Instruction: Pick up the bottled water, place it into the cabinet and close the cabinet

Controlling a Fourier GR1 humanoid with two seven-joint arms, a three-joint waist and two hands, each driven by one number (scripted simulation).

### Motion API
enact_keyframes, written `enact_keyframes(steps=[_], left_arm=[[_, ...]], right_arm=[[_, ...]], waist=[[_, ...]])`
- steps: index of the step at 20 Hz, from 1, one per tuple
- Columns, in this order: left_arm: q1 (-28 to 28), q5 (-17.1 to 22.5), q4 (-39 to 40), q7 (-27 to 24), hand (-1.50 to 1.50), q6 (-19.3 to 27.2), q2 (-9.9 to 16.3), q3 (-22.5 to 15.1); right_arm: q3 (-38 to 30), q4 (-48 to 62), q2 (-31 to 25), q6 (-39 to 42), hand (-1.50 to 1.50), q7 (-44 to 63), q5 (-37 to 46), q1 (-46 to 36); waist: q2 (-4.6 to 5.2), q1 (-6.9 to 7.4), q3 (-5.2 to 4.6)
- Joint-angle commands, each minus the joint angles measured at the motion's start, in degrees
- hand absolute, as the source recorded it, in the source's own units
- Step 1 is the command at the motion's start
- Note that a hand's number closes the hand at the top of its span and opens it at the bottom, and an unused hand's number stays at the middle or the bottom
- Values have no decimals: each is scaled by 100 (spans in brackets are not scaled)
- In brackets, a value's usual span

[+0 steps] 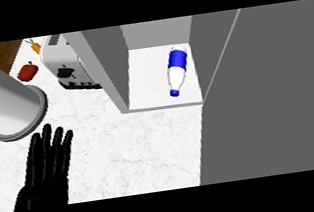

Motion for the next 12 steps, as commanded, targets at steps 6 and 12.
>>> enact_keyframes(steps=[6,12], left_arm=[[523,241,-68,-295,-150,-480,248,295],[592,577,-232,-219,-150,-800,569,762]], right_arm=[[1497,-267,846,-486,150,1244,1295,-1421],[1683,201,864,-1095,150,1599,1299,-2404]], waist=[[7,108,-20],[15,145,-25]])
